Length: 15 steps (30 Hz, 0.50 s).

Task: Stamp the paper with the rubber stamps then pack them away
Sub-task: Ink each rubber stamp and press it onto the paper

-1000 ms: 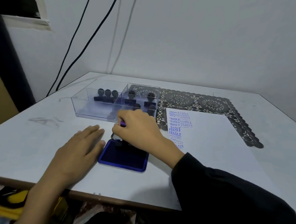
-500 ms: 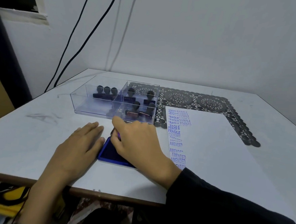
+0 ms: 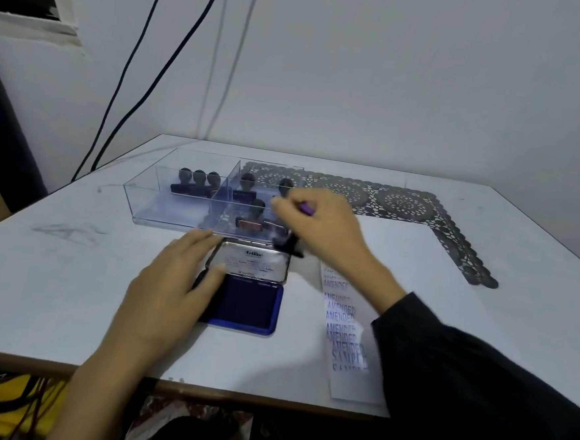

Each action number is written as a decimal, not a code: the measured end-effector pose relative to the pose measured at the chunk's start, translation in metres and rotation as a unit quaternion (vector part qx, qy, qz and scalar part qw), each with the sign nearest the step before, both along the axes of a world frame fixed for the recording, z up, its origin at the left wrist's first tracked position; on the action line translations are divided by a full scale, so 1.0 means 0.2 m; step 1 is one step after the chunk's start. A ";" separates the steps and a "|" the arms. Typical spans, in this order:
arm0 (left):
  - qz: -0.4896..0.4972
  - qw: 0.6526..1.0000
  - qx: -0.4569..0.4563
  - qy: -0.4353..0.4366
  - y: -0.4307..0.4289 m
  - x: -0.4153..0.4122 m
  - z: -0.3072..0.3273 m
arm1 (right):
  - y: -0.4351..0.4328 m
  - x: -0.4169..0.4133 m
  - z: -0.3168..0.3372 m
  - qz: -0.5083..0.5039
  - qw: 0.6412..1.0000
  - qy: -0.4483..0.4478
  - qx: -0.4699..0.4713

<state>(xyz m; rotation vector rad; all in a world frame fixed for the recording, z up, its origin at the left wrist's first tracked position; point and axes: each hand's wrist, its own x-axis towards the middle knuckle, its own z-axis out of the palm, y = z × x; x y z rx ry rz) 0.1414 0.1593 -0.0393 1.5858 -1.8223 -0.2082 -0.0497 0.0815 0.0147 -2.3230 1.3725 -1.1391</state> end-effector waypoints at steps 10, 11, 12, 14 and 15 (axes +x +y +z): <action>-0.174 0.982 0.047 -0.060 0.02 -0.64 0.02 | -0.27 -0.43 -0.05 -0.133 0.981 0.143 0.001; -0.176 0.980 0.059 -0.072 0.01 -0.68 0.01 | -0.28 -0.44 -0.06 -0.132 0.980 0.152 -0.001; -0.176 0.978 0.069 -0.086 0.01 -0.70 -0.01 | -0.28 -0.45 -0.07 -0.128 0.979 0.161 -0.002; -0.173 0.975 0.083 -0.115 -0.01 -0.72 -0.03 | -0.28 -0.45 -0.09 -0.118 0.978 0.173 -0.003; -0.171 0.973 0.089 -0.128 -0.02 -0.72 -0.04 | -0.29 -0.45 -0.10 -0.117 0.978 0.175 -0.004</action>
